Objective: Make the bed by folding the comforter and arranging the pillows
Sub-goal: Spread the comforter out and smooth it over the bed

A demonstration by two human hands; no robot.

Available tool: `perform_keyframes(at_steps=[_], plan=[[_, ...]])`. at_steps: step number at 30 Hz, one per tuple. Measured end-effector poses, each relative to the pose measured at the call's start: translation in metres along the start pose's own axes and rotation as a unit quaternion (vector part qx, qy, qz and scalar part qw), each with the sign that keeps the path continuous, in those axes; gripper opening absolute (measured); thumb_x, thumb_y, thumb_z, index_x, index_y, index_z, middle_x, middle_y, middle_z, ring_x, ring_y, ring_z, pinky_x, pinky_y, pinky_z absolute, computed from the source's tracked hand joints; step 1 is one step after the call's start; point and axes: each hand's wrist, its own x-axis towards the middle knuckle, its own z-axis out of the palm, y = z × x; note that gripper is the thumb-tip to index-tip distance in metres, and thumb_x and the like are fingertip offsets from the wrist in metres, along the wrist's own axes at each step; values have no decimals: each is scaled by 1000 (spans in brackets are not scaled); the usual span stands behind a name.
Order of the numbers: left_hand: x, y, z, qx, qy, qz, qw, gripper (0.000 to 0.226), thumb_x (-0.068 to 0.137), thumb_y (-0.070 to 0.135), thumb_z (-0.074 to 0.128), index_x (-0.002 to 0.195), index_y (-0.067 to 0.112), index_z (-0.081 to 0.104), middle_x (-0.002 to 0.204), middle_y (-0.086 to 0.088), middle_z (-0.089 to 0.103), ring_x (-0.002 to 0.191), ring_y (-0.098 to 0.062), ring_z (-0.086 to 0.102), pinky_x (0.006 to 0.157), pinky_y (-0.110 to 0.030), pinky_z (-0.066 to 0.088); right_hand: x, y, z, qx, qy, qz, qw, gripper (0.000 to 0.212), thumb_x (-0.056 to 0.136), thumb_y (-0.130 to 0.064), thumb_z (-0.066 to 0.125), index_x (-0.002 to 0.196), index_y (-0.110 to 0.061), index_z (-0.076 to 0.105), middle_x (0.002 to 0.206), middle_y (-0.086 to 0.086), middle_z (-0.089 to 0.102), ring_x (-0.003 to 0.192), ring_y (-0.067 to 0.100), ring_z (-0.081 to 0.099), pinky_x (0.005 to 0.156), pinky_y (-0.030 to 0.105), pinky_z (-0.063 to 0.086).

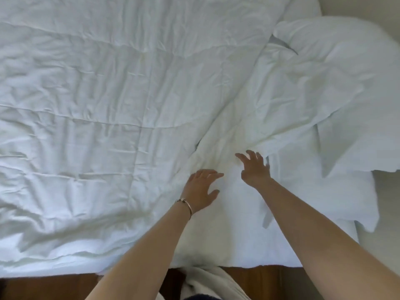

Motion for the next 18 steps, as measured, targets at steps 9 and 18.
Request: perform_keyframes(at_steps=[9, 18], plan=[[91, 49, 60, 104, -72, -219, 967, 99, 82, 49, 68, 150, 46, -3, 158, 1, -21, 146, -32, -19, 116, -60, 4, 102, 127, -59, -366, 110, -40, 923, 94, 79, -70, 54, 150, -45, -3, 161, 7, -17, 138, 49, -26, 102, 70, -24], [118, 27, 57, 58, 0, -180, 982, 101, 84, -12, 47, 149, 49, 0, 147, 0, 34, 129, -28, 38, 99, -30, 41, 130, 138, -96, -213, 116, -140, 960, 30, 96, -47, 45, 124, -38, 47, 106, 3, 64, 105, 28, 58, 108, 50, 28]])
